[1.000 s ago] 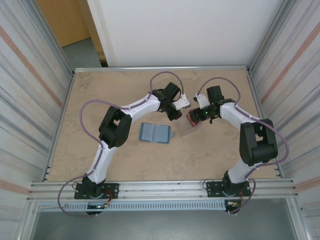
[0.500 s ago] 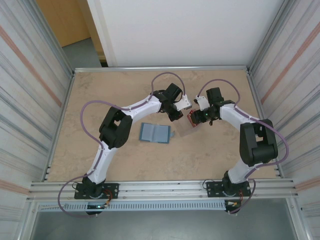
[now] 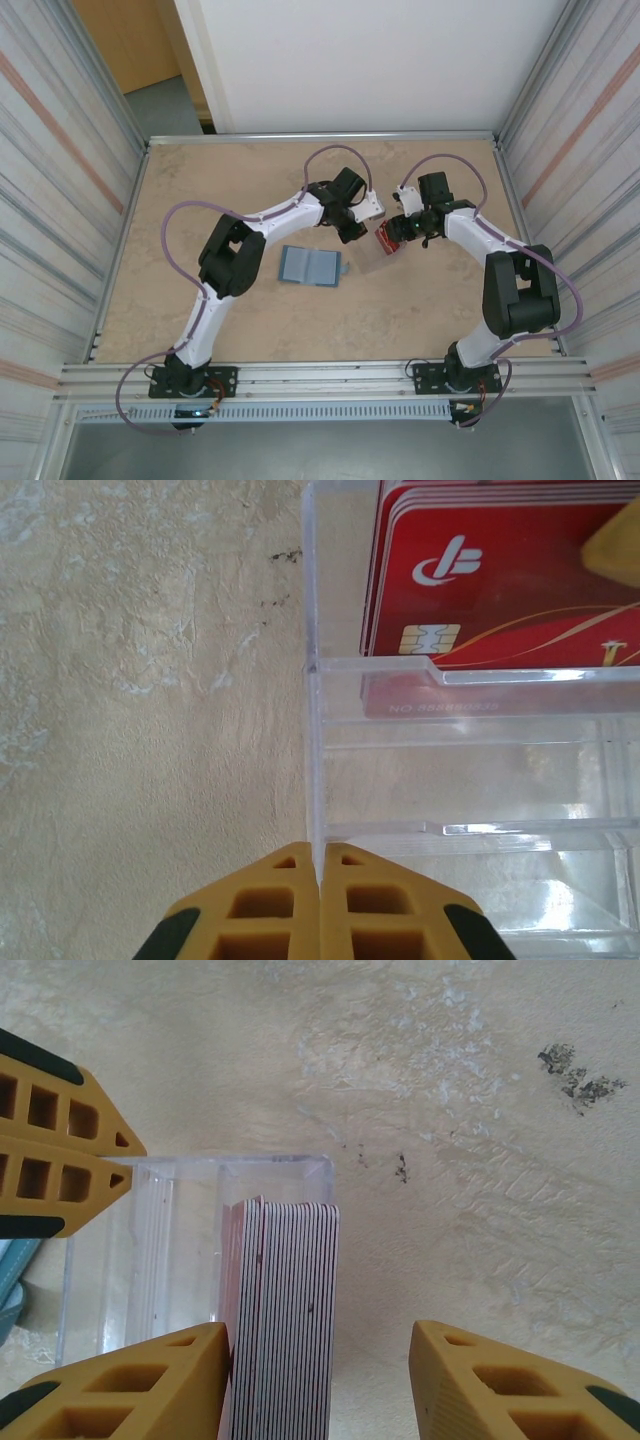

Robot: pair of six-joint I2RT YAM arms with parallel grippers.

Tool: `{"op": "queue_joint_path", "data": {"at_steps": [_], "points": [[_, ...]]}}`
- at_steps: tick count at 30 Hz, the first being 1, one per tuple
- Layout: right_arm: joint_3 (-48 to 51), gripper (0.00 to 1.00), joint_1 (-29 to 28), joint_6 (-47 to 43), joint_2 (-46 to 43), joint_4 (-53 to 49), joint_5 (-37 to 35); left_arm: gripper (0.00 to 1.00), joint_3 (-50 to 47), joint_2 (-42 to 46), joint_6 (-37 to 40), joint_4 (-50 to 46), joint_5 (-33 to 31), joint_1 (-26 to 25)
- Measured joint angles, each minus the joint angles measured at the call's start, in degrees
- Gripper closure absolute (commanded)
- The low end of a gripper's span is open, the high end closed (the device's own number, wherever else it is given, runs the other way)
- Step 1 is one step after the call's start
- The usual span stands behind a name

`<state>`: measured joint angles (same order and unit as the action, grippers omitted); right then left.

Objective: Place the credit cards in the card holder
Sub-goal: Pick up the credit card from the storage box.

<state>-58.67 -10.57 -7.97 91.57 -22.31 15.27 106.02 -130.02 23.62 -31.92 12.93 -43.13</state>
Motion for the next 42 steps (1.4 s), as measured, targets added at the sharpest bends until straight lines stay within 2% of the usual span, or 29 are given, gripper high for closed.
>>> {"op": "queue_joint_path", "data": {"at_steps": [18, 38, 42], "points": [[0.1, 0.50, -0.4, 0.0, 1.2, -0.2, -0.5, 0.97, -0.2, 0.0, 0.2, 0.5, -0.2, -0.5], [0.1, 0.54, 0.1, 0.0, -1.3, -0.9, -1.5, 0.97, -0.4, 0.1, 0.2, 0.8, -0.2, -0.5], [0.1, 0.59, 0.1, 0.0, -1.5, -0.9, -1.5, 0.97, -0.4, 0.1, 0.3, 0.8, -0.2, -0.5]]}}
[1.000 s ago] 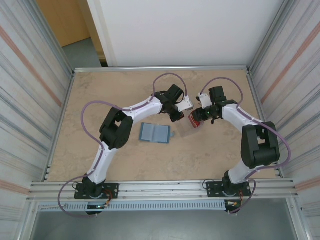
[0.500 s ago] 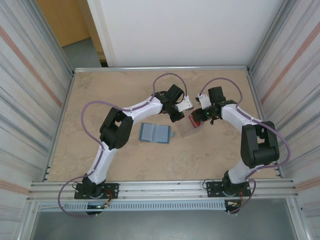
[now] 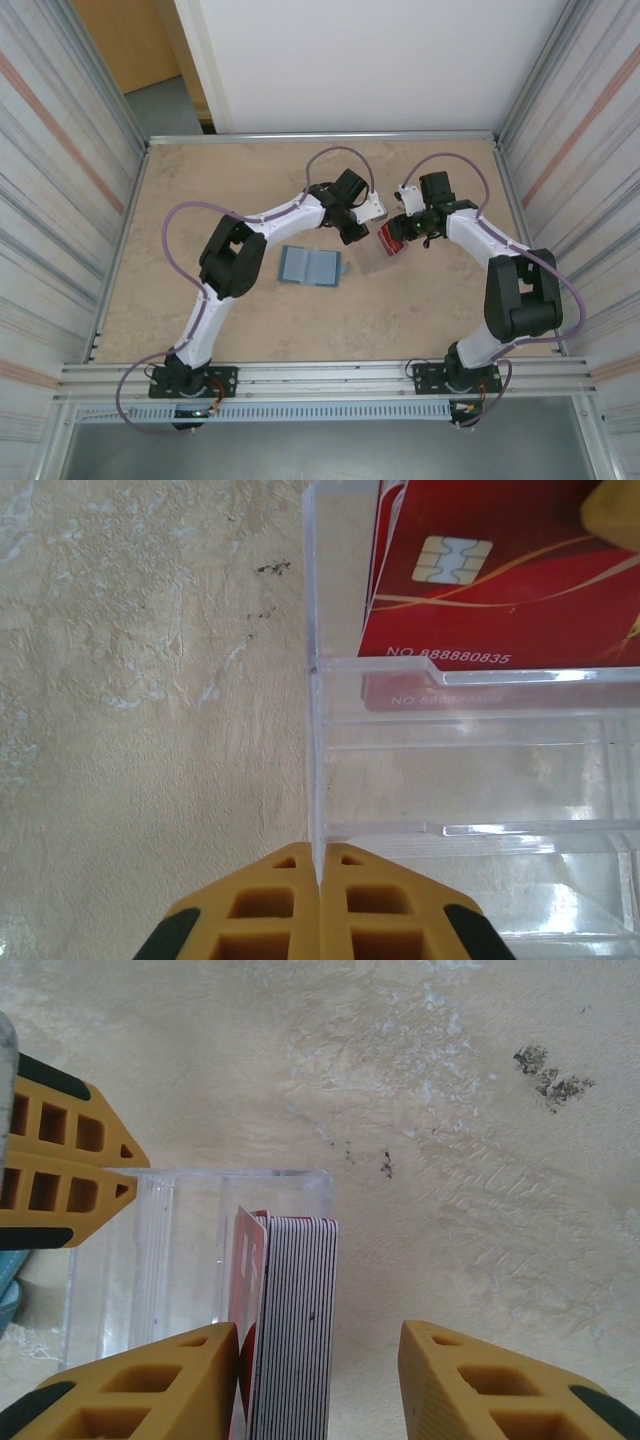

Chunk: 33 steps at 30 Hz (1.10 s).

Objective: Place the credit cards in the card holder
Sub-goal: Pick up the credit card from the storage box.

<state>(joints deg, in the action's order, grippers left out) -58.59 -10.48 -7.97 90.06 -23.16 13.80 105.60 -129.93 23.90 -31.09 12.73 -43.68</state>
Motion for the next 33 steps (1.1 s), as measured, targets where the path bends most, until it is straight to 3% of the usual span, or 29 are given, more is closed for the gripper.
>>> {"op": "queue_joint_path", "data": {"at_steps": [5, 33], "points": [[0.0, 0.71, 0.0, 0.0, -0.2, 0.0, 1.4, 0.97, 0.0, 0.0, 0.1, 0.1, 0.0, -0.1], [0.0, 0.84, 0.6, 0.0, -1.0, -0.6, 3.1, 0.97, 0.0, 0.0, 0.1, 0.3, -0.4, -0.3]]}}
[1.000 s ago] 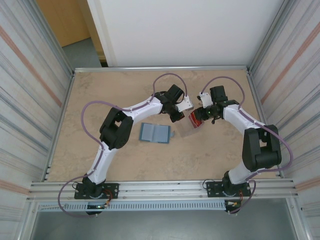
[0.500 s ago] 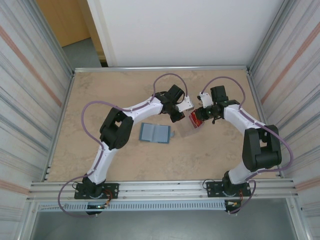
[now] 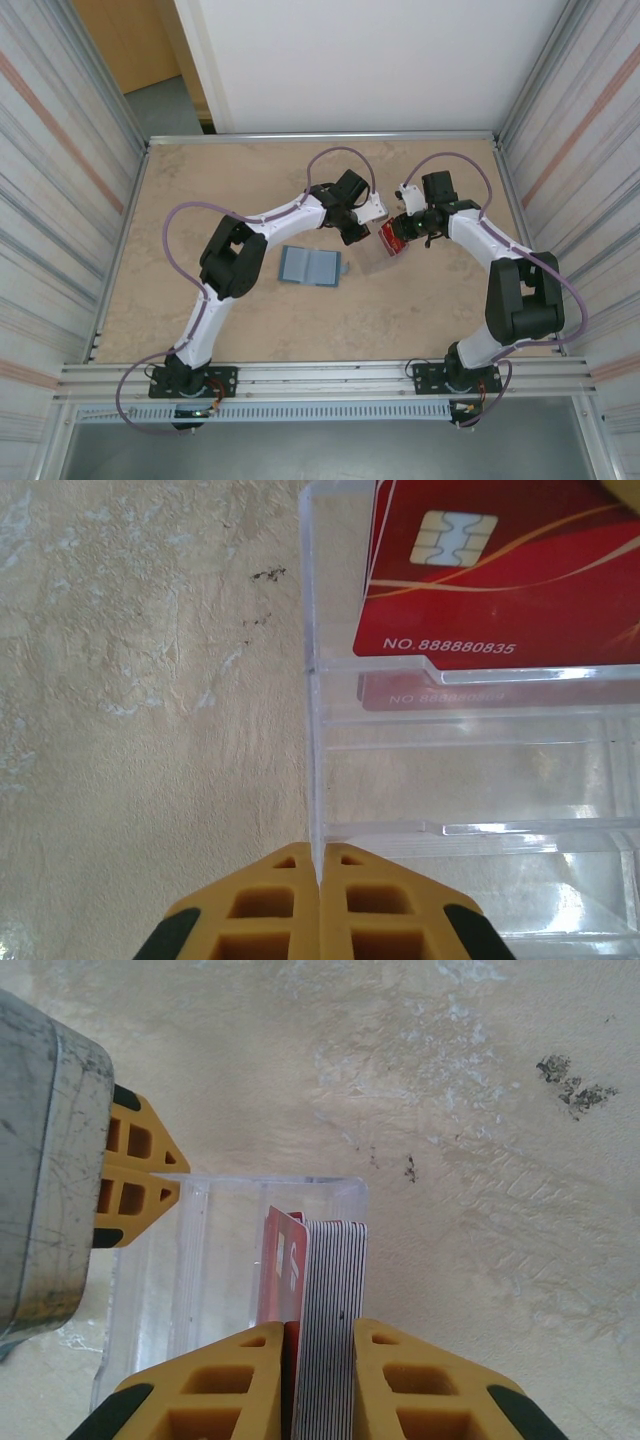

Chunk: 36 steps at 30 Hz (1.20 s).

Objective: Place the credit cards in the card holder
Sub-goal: Pick up the credit card from the storage box.

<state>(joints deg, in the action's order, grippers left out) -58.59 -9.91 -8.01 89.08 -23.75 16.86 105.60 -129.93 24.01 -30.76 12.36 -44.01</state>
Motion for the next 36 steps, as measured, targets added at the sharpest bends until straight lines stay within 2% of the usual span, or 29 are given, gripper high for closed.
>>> {"op": "queue_joint_path", "data": {"at_steps": [8, 16, 32, 36], "points": [[0.0, 0.75, 0.2, 0.0, -0.1, -0.2, 0.5, 0.97, 0.0, 0.0, 0.0, 0.1, 0.0, 0.0], [0.0, 0.77, 0.2, -0.1, -0.1, -0.3, 0.1, 0.97, 0.0, 0.0, 0.0, 0.1, 0.0, 0.0], [0.0, 0.73, 0.5, -0.2, -1.0, -0.2, -0.5, 0.97, 0.0, 0.0, 0.0, 0.1, 0.0, 0.0], [0.0, 0.77, 0.6, -0.2, -1.3, -0.2, -0.5, 0.97, 0.0, 0.0, 0.0, 0.1, 0.0, 0.0]]}}
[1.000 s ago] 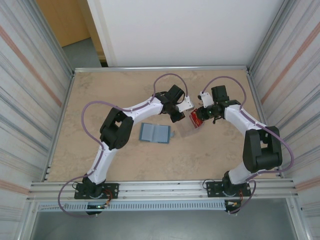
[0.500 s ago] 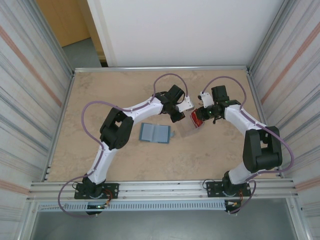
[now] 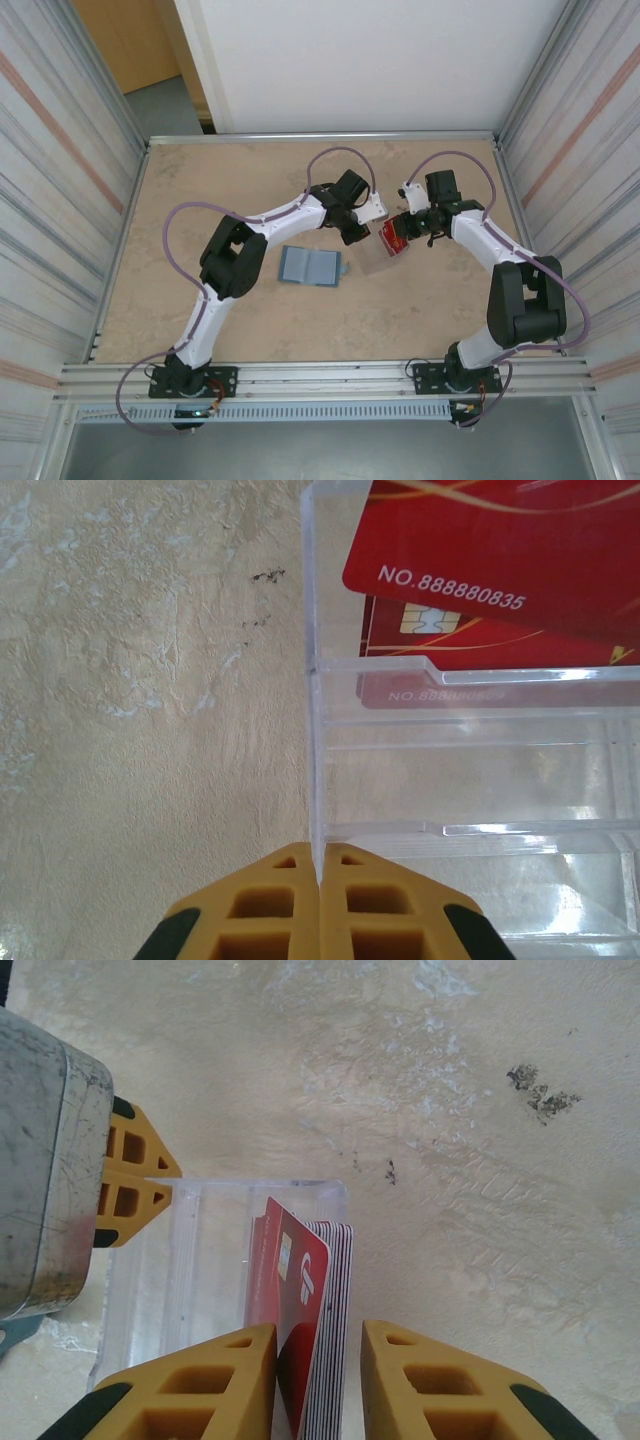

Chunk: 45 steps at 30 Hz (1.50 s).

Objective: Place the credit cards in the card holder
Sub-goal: Pick up the credit card from the storage box.

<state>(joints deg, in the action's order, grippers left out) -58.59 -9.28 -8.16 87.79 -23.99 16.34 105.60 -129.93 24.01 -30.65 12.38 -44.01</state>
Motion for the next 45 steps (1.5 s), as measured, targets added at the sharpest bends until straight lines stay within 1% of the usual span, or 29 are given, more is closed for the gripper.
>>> {"op": "queue_joint_path", "data": {"at_steps": [10, 13, 18, 23, 27, 29, 34, 37, 40, 42, 44, 45], "points": [[0.0, 0.85, 0.0, 0.0, -0.3, 0.0, 0.9, 0.97, 0.0, 0.0, 0.0, 0.0, 0.0, 0.0], [0.0, 0.92, 0.0, 0.0, -0.5, 0.0, 1.5, 0.97, 0.0, 0.0, 0.0, 0.0, 0.0, 0.0], [0.0, 0.94, 0.0, 0.0, -0.9, -0.1, 3.1, 0.92, 0.0, 0.0, 0.0, 0.0, 0.2, 0.0], [0.0, 0.95, 0.1, 0.1, -2.9, -0.3, 3.7, 0.79, 0.7, 0.0, -0.2, -1.3, 0.2, -0.1], [0.0, 0.95, 1.3, 0.5, -5.6, -0.3, 5.4, 0.64, 1.4, 0.0, -0.2, -3.2, 0.7, -0.3], [0.0, 0.95, 2.2, 1.2, -7.0, -0.3, 6.3, 0.59, 1.6, 0.1, -0.3, -4.1, 1.1, -0.4], [0.0, 0.95, 3.8, 3.9, -10.4, -0.5, 8.8, 0.47, 1.6, 3.0, -0.6, -6.4, 1.7, -0.2], [0.6, 0.97, 4.2, 7.1, -13.6, 0.4, 11.0, 0.38, 1.6, 7.3, -1.2, -7.8, 2.3, 0.2], [2.9, 0.98, 4.1, 12.1, -17.4, 3.6, 14.4, 0.30, 0.3, 14.4, -1.7, -8.2, 4.0, 1.2], [5.2, 0.99, 3.8, 16.9, -19.5, 7.2, 16.8, 0.24, -2.0, 20.8, -2.7, -8.1, 6.3, 2.5], [7.1, 1.00, 2.6, 21.4, -20.7, 11.0, 18.5, 0.21, -4.8, 26.4, -4.0, -8.0, 9.4, 4.5], [8.1, 1.00, 1.5, 23.8, -21.0, 13.1, 19.2, 0.21, -6.6, 29.3, -4.9, -7.6, 11.3, 6.0]]}}
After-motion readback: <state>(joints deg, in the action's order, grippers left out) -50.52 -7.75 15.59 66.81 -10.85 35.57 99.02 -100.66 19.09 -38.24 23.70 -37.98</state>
